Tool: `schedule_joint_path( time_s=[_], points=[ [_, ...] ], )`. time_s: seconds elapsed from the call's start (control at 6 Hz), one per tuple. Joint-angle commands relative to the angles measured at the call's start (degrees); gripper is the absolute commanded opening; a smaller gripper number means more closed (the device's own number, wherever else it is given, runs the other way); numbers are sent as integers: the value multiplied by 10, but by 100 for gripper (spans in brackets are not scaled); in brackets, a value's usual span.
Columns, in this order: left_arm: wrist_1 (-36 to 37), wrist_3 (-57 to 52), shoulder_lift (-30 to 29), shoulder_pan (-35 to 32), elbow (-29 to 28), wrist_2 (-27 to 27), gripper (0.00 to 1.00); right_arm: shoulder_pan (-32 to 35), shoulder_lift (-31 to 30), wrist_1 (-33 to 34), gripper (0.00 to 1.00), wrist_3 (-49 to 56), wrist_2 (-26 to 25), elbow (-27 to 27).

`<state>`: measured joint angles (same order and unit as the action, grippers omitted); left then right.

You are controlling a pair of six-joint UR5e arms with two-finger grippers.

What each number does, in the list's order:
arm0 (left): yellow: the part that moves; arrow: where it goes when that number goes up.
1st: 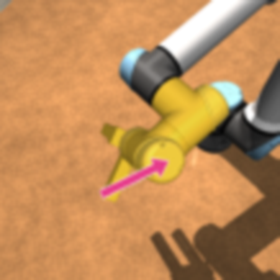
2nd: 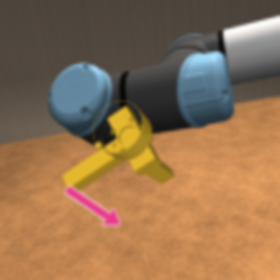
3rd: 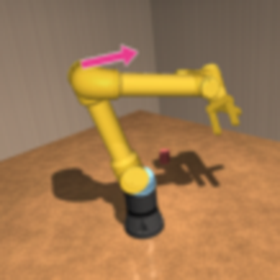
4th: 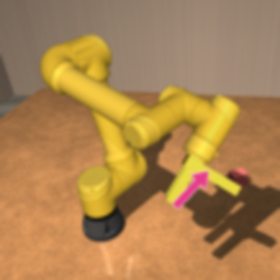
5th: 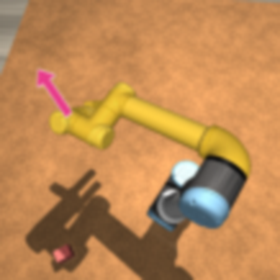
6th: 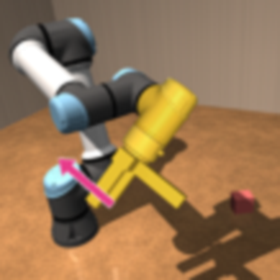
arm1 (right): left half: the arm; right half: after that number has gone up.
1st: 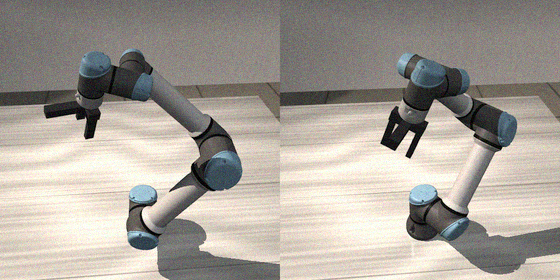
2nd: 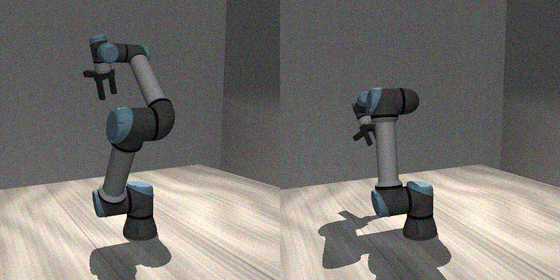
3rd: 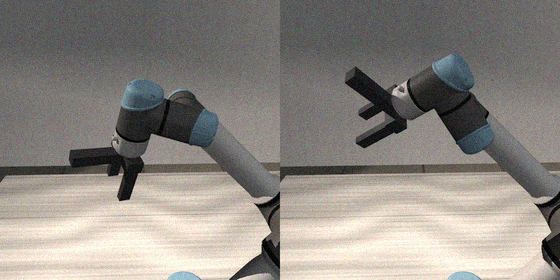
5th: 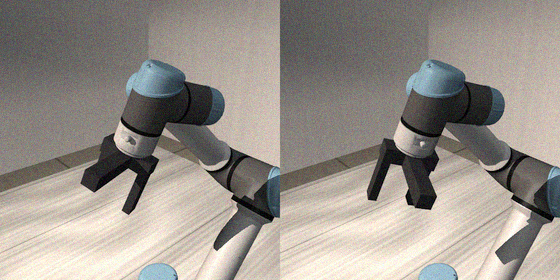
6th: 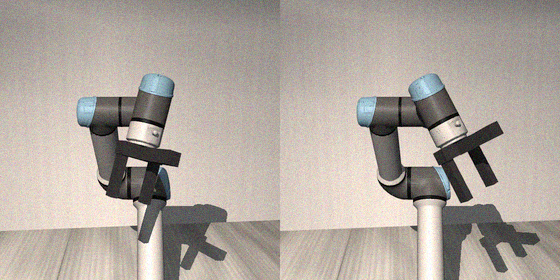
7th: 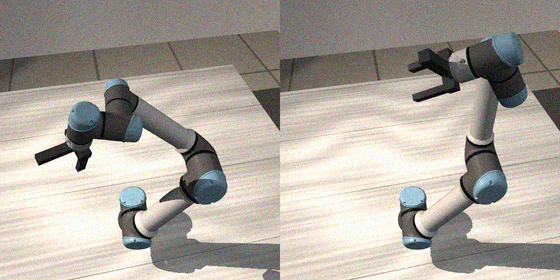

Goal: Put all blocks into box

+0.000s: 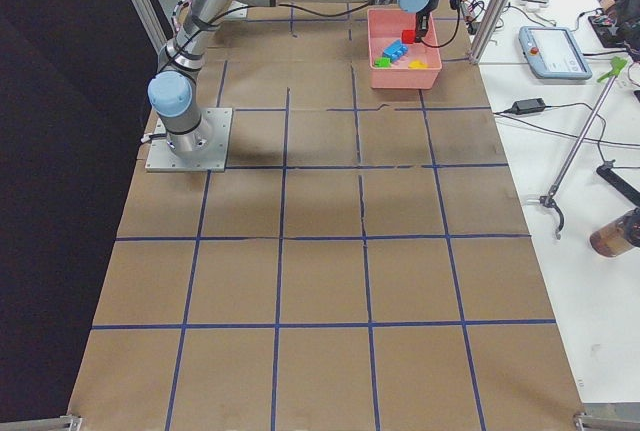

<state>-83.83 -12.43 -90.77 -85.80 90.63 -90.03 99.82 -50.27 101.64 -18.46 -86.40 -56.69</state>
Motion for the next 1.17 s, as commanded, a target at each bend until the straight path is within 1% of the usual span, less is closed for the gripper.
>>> schedule_joint_path(
  time_s=[0.0, 0.17, 0.33, 0.5, 0.67, 0.83, 1.0],
  points=[
    [-25, 76, 22, -5, 1, 26, 99, 31, 71, 69, 30, -50, 0, 12],
    [-26, 80, 22, -6, 0, 28, 99, 31, 73, 72, 81, -41, -1, 11],
    [-26, 80, 17, -6, 7, 24, 99, 29, 69, 70, 100, -41, -2, 11],
    [-27, 80, 17, -6, 8, 24, 99, 22, 56, 59, 100, -40, -5, 14],
    [-27, 80, 14, -5, 9, 23, 99, 18, 14, 52, 100, -26, -7, 8],
    [-27, 79, 13, -5, 9, 23, 99, 3, -30, 2, 100, -7, -9, 4],
    [-27, 79, 13, -5, 9, 23, 99, -26, -67, -18, 100, 26, -9, -25]
  ],
)
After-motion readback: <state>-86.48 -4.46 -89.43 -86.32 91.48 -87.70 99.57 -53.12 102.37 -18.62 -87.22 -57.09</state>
